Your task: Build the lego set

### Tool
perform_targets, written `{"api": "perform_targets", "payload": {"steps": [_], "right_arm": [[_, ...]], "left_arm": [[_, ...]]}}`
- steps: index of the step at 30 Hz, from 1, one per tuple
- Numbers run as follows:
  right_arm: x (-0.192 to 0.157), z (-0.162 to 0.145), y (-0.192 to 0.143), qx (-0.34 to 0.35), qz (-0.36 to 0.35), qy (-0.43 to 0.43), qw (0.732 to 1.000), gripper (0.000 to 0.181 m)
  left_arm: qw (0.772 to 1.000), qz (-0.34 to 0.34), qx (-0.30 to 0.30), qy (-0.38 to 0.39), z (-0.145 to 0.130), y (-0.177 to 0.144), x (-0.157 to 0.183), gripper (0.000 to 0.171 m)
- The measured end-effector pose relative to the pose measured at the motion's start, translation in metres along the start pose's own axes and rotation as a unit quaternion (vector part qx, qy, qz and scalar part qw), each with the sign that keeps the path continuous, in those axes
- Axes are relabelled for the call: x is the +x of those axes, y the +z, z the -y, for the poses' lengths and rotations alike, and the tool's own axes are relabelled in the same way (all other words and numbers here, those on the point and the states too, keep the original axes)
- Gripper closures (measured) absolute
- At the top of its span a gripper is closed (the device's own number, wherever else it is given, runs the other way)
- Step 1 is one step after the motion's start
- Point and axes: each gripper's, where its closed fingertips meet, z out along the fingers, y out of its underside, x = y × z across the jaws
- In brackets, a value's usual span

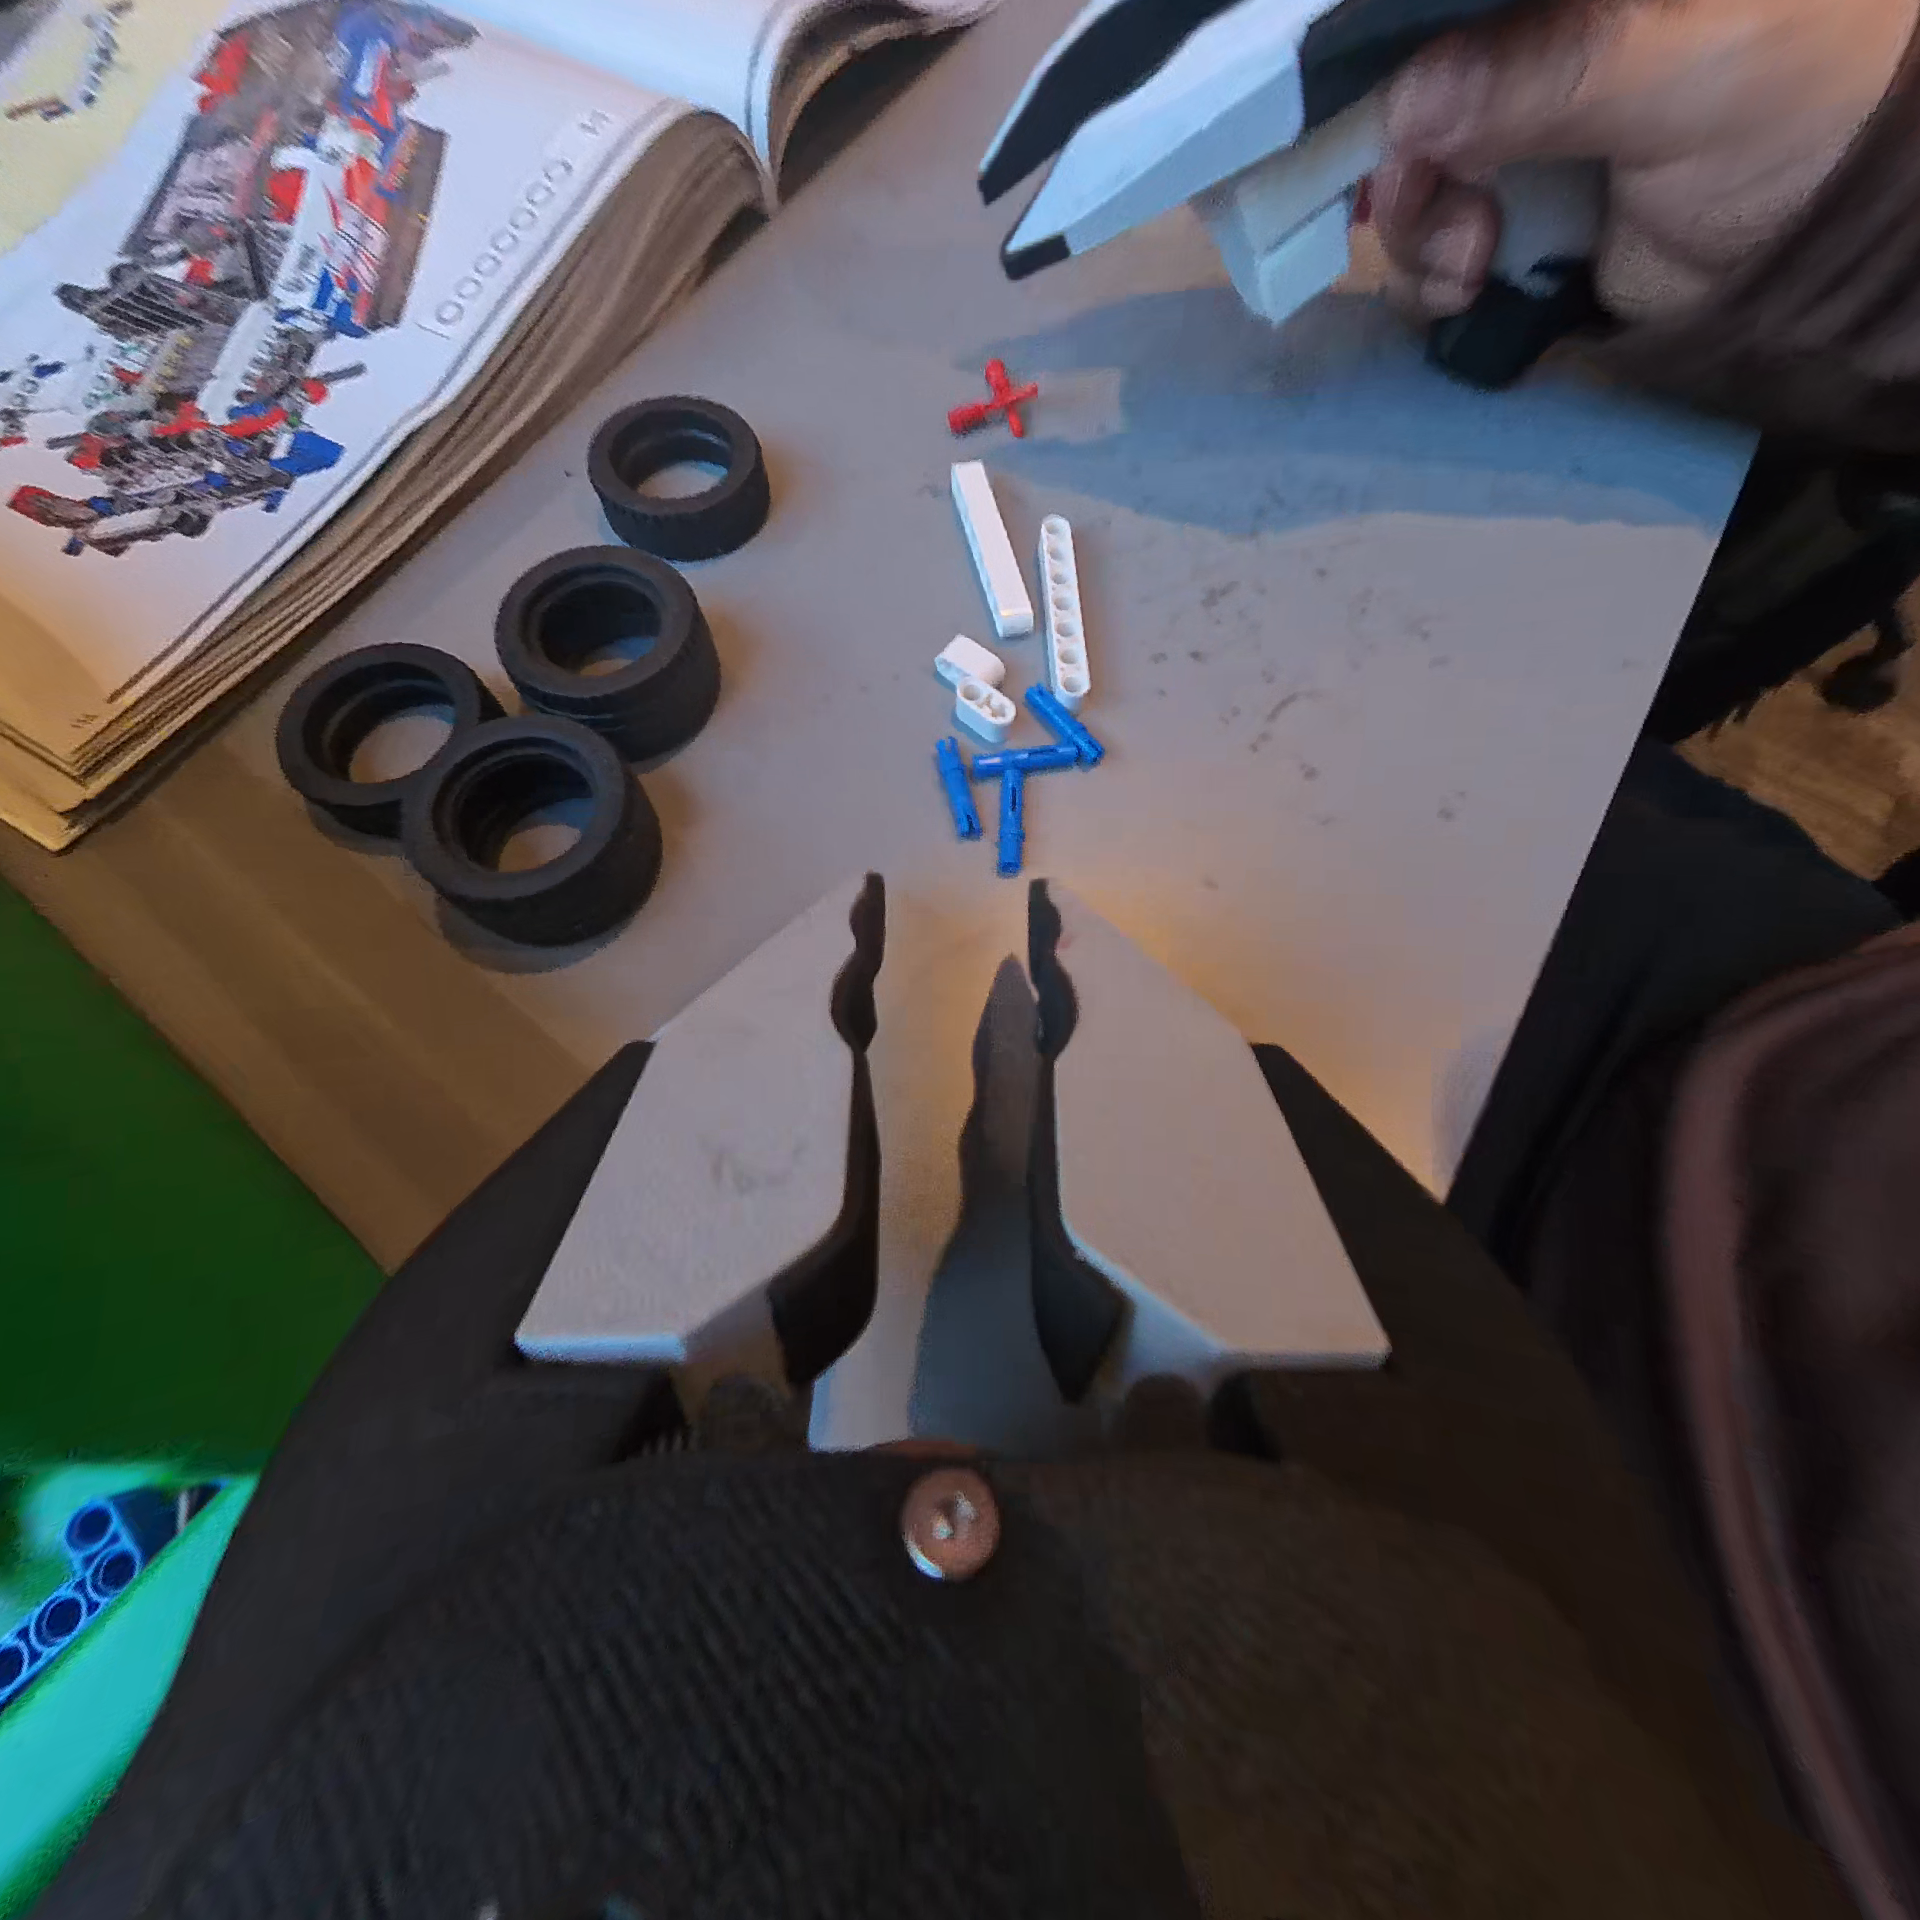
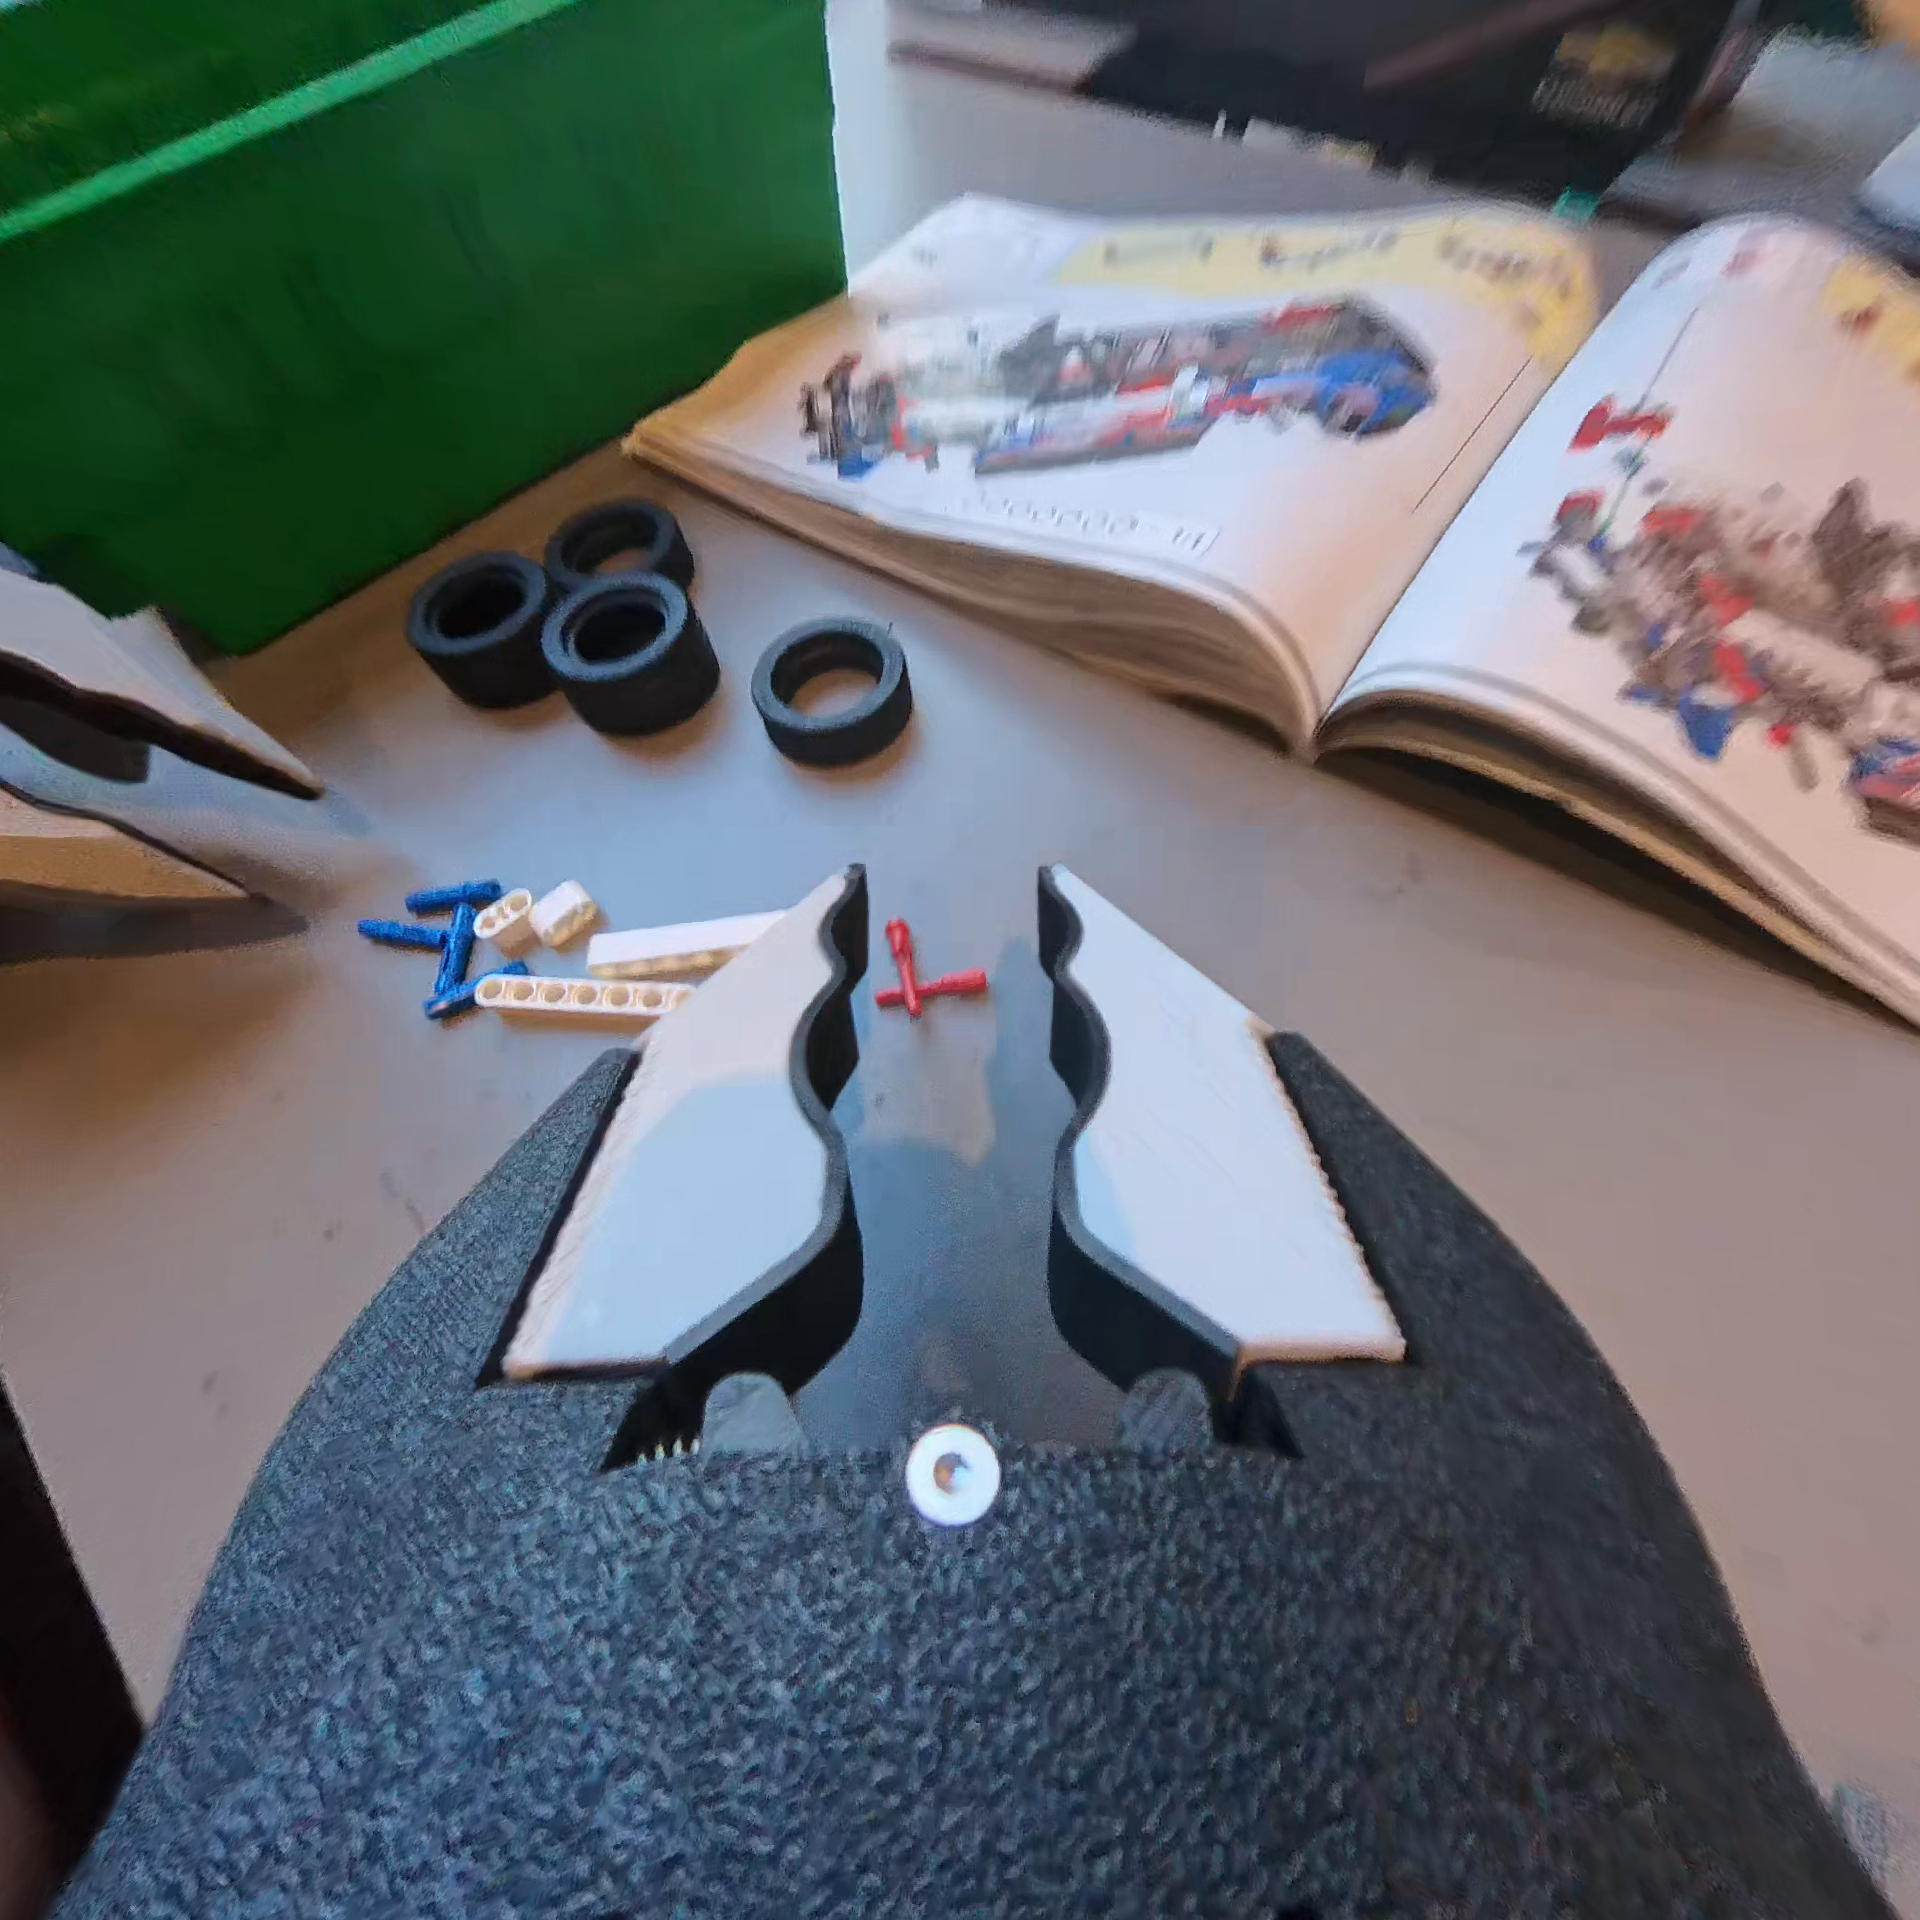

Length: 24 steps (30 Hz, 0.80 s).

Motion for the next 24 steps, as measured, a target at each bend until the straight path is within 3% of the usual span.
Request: {"api": "perform_targets", "payload": {"steps": [4, 8, 15, 24], "right_arm": [[-0.002, 0.031, -0.014, 0.113, -0.011, -0.012, 0.993, 0.151], [-0.012, 0.050, -0.018, 0.179, 0.000, -0.035, 0.983, 0.155], [-0.022, 0.055, -0.006, 0.180, -0.010, -0.093, 0.979, 0.160], [-0.022, 0.057, -0.006, 0.186, -0.006, -0.089, 0.979, 0.162]], "left_arm": [[0.997, -0.018, 0.069, -0.040, 0.017, -0.012, -0.008, 0.147], [0.994, -0.021, 0.102, -0.042, 0.026, -0.017, -0.012, 0.147], [0.995, -0.013, 0.096, 0.001, 0.027, -0.013, -0.008, 0.148], [0.994, -0.010, 0.106, -0.002, 0.029, -0.015, -0.009, 0.149]]}}
